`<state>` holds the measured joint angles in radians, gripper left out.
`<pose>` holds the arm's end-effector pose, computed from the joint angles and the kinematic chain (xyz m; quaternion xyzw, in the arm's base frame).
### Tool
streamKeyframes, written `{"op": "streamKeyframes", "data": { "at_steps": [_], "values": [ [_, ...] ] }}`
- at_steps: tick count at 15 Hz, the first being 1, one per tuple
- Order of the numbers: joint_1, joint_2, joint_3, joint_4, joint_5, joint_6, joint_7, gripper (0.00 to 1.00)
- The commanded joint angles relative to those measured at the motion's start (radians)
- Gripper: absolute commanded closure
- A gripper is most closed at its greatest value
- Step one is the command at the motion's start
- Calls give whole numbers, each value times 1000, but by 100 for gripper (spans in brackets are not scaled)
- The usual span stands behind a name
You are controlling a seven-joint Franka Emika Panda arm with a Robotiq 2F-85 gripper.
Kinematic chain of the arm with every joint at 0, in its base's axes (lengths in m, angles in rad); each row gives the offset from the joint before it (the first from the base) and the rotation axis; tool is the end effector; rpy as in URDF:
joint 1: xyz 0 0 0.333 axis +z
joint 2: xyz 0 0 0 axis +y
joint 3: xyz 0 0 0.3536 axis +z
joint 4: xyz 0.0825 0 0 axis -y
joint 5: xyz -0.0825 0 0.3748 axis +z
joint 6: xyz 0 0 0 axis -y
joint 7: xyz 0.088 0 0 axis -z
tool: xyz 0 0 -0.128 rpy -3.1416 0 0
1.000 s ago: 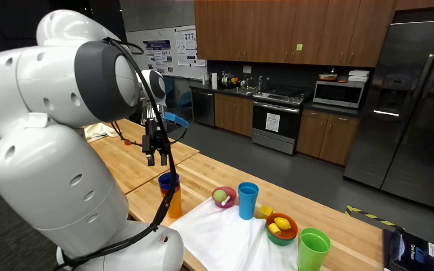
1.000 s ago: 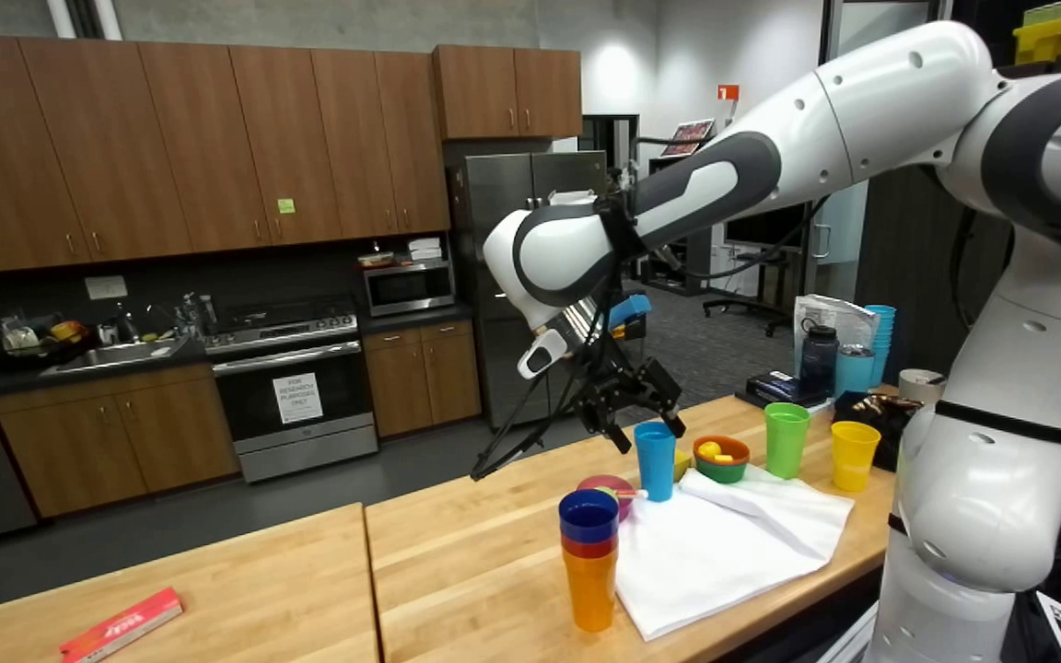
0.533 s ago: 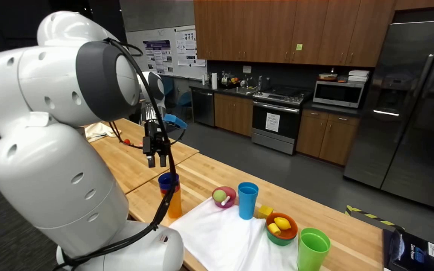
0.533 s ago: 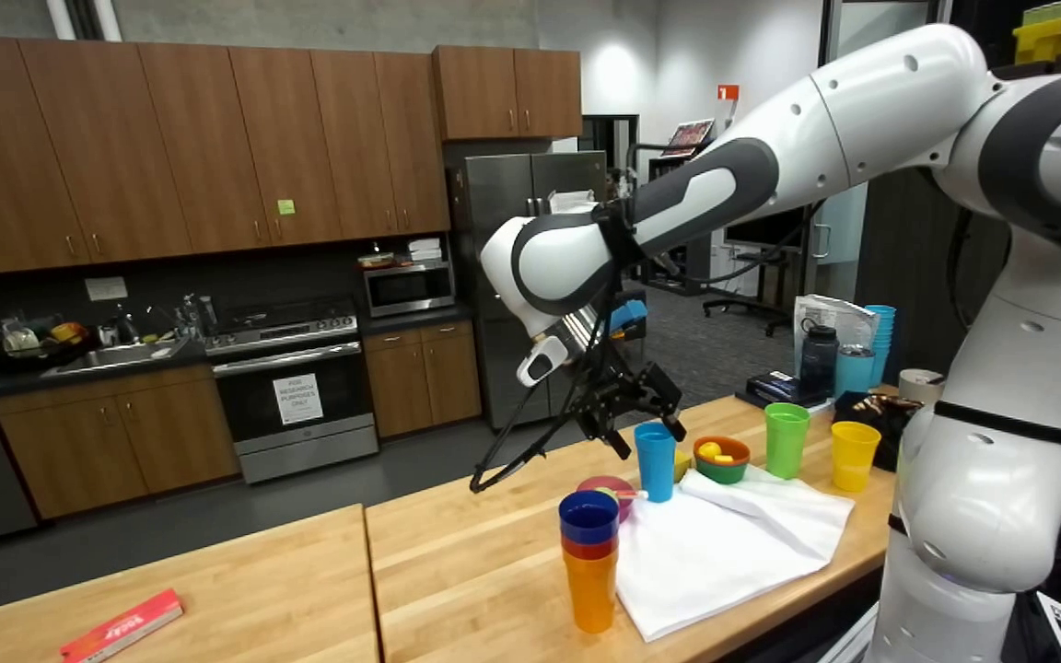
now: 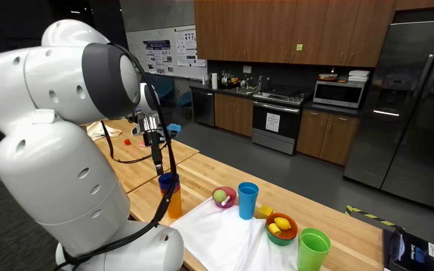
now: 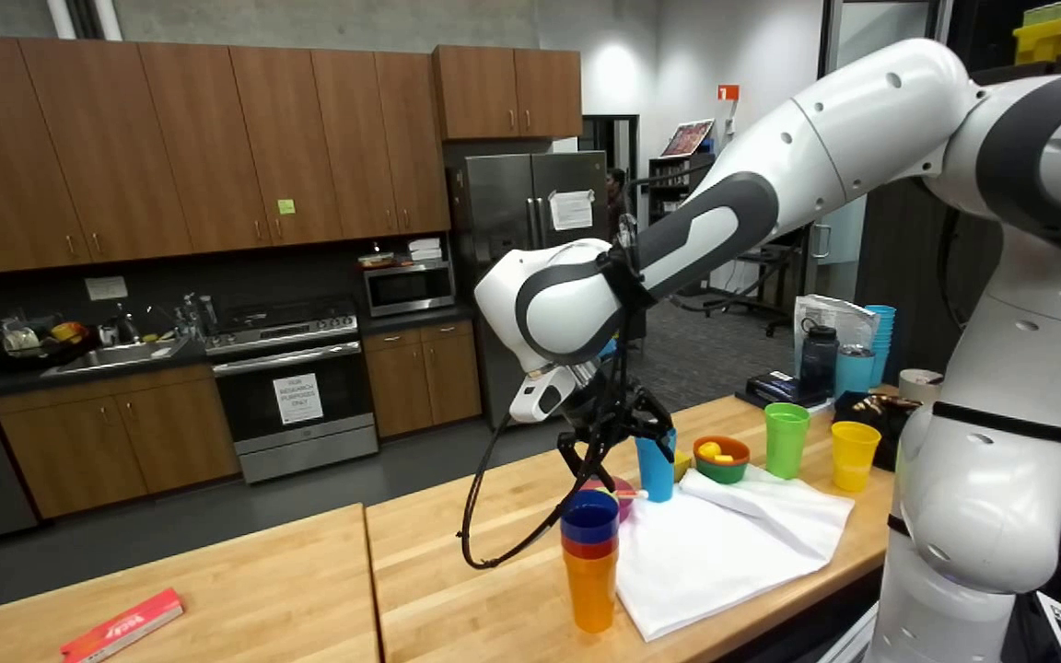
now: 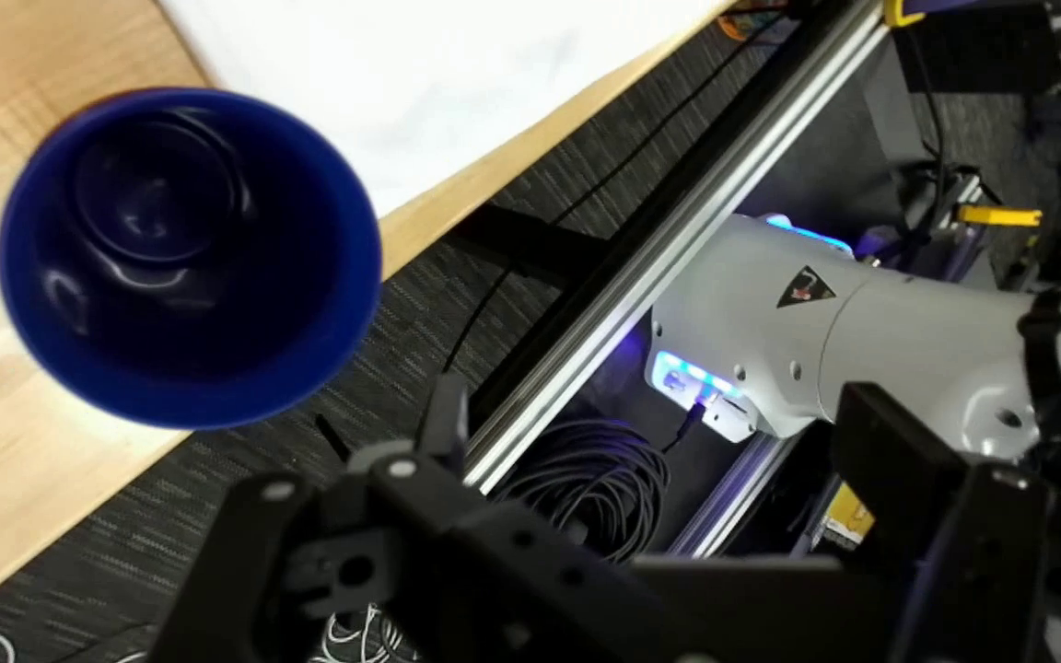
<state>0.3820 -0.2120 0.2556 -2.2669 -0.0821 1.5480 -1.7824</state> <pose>0.3193 0.2276 0.4382 -0.3406 -0.9029 0.2488 0.0831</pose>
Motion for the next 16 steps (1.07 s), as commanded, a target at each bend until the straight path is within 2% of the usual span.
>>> {"op": "streamKeyframes", "data": {
  "at_steps": [1, 4, 9, 16],
  "values": [
    [-11, -34, -17, -50, 21, 118, -114, 0],
    [-25, -28, -29, -67, 52, 175, -156, 0],
    [-46, -11, -38, -100, 74, 195, -192, 0],
    [-48, 26, -20, -137, 72, 248, -140, 0]
  ]
}}
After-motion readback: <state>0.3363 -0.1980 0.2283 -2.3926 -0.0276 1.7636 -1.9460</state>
